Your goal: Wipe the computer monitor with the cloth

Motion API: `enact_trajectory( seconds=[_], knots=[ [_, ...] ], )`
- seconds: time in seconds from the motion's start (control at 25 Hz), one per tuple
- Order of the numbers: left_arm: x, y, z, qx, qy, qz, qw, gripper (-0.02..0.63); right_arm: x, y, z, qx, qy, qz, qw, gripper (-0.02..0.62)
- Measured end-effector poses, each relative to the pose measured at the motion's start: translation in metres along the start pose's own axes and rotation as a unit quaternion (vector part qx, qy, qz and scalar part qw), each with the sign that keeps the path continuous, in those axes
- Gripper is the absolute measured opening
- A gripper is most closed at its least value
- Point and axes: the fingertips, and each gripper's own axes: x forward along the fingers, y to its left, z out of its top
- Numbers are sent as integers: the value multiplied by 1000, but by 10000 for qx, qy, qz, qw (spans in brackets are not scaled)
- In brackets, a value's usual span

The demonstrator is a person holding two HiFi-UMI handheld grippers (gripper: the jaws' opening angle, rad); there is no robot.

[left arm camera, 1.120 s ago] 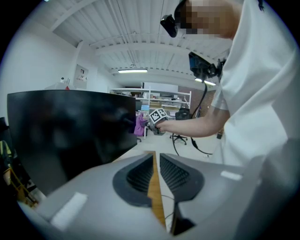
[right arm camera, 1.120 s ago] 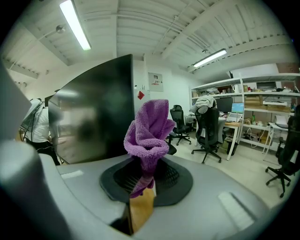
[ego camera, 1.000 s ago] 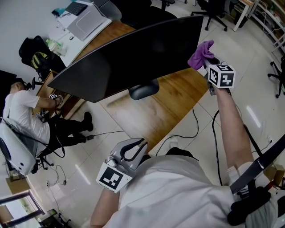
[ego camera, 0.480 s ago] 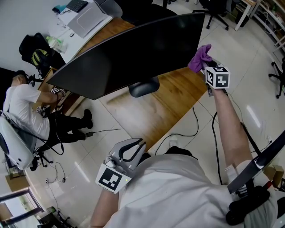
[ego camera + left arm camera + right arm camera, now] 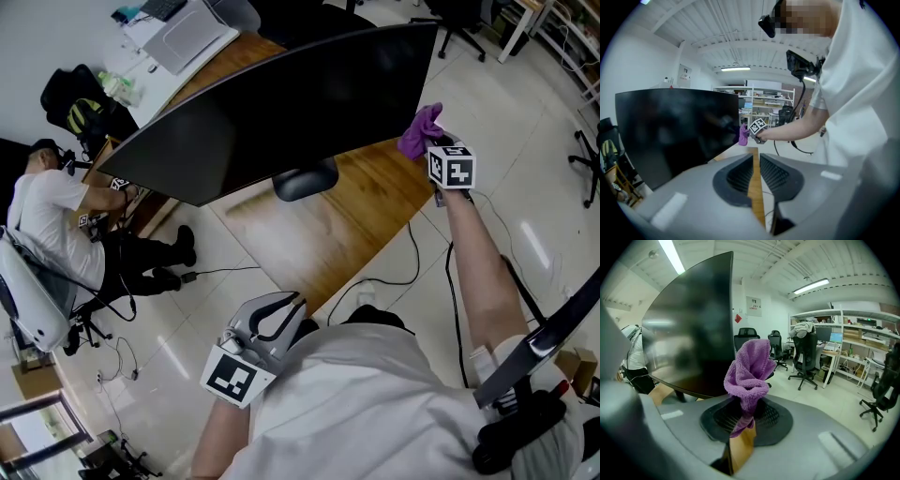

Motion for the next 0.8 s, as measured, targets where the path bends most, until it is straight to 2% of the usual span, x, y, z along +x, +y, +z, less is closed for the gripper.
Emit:
enact_trajectory(
  seconds=[0.48,0.8],
  knots=[
    [-4,4,-6,-62,-24,43,10000,64,9,6,-23,13,250,-120,9996,51],
    [-13,7,-7,-79,-96,-3,9999,64,9,31,-26,-113,362,-81,9992,51]
  ],
)
